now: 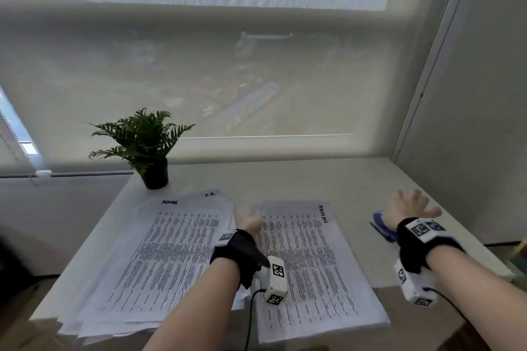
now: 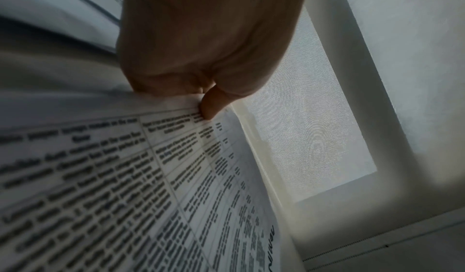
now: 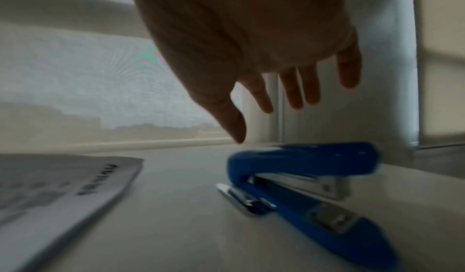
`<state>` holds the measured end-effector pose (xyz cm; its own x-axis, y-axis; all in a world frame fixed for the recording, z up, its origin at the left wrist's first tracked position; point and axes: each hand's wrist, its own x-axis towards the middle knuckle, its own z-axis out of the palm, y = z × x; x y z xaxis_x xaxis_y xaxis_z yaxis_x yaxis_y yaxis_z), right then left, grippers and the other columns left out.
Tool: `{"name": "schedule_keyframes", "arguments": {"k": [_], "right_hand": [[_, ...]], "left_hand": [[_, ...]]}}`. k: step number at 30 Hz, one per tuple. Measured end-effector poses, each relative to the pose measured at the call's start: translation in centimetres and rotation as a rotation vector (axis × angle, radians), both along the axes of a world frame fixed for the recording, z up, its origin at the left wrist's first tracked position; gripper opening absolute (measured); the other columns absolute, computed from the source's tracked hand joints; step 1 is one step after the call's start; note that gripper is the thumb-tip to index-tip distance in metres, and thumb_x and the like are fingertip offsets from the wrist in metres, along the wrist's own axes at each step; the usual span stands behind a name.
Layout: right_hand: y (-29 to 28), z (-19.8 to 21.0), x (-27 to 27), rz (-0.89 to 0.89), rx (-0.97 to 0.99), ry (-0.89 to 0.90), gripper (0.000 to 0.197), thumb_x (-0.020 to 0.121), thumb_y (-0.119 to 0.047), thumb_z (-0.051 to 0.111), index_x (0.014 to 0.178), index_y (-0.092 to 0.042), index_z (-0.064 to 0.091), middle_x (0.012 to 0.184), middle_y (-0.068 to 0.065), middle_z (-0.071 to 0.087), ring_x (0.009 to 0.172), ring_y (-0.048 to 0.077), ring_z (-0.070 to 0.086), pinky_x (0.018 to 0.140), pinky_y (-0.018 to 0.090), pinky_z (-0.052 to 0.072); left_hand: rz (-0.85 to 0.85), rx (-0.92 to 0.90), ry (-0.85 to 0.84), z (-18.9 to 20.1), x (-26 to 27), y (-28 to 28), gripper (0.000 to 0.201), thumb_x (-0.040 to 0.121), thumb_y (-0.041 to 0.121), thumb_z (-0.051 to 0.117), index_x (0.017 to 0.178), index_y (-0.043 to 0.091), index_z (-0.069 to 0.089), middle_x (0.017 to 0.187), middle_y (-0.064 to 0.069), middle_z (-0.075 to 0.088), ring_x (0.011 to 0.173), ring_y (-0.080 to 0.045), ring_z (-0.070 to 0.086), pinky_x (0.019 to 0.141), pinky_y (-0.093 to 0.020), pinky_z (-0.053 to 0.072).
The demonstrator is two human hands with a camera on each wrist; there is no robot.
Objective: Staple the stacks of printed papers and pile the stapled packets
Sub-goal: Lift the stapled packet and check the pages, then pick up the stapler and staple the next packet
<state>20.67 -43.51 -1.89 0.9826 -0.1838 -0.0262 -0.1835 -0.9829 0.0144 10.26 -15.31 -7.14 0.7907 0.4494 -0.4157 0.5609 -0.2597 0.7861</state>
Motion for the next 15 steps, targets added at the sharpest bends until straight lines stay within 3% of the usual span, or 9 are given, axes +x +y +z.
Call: {"name": "schedule_keyframes", "arguments": {"k": [4, 8, 10, 13, 15], "right_hand": [[-1.4, -0.9, 0.8, -0.036, 0.153, 0.142, 0.057, 0.09, -0.037, 0.051, 0.135, -0.005, 0.038, 0.139, 0.022, 0.042, 0.129, 0.036, 0.042, 0.106, 0.041, 0.035], [-0.5, -0.9, 0.0, 0.016, 0.242, 0.221, 0.034, 0.09, -0.032, 0.043, 0.11, -0.007, 0.055, 0.131, 0.022, 0.053, 0.119, 0.033, 0.053, 0.096, 0.032, 0.041], [0.3, -0.3, 0.2, -0.023, 0.316, 0.191, 0.043, 0.096, -0.029, 0.039, 0.124, 0.0, 0.053, 0.135, 0.023, 0.05, 0.122, 0.034, 0.051, 0.098, 0.031, 0.04], [2.8, 1.7, 1.3, -0.04, 0.627, 0.041, 0.059, 0.093, -0.034, 0.051, 0.133, 0.009, 0.044, 0.13, 0.029, 0.051, 0.119, 0.038, 0.053, 0.096, 0.037, 0.042], [5.3, 3.3, 2.2, 0.012, 0.923, -0.024, 0.063, 0.078, -0.036, 0.067, 0.121, 0.008, 0.052, 0.106, 0.024, 0.06, 0.101, 0.035, 0.061, 0.082, 0.04, 0.048]], "left_hand": [[0.064, -0.054, -0.031, 0.0, 0.1, -0.2, 0.041, 0.097, 0.006, 0.038, 0.134, -0.01, 0.043, 0.139, -0.025, 0.047, 0.128, -0.035, 0.047, 0.1, -0.034, 0.043], [0.089, -0.087, -0.045, -0.1, 0.2, -0.3, 0.041, 0.096, 0.005, 0.038, 0.134, -0.008, 0.043, 0.139, -0.024, 0.047, 0.128, -0.035, 0.048, 0.102, -0.035, 0.042], [0.122, -0.109, -0.066, -0.3, 0.2, -0.4, 0.042, 0.095, 0.005, 0.039, 0.136, -0.005, 0.042, 0.139, -0.023, 0.047, 0.128, -0.034, 0.047, 0.103, -0.036, 0.041], [0.171, -0.179, -0.111, -1.1, 0.5, -0.4, 0.046, 0.093, 0.004, 0.04, 0.138, -0.002, 0.039, 0.139, -0.021, 0.047, 0.128, -0.035, 0.047, 0.107, -0.038, 0.041], [0.191, -0.228, -0.16, -2.0, 0.9, -0.3, 0.05, 0.088, 0.001, 0.04, 0.137, -0.004, 0.039, 0.137, -0.023, 0.049, 0.126, -0.037, 0.049, 0.106, -0.043, 0.041]]}}
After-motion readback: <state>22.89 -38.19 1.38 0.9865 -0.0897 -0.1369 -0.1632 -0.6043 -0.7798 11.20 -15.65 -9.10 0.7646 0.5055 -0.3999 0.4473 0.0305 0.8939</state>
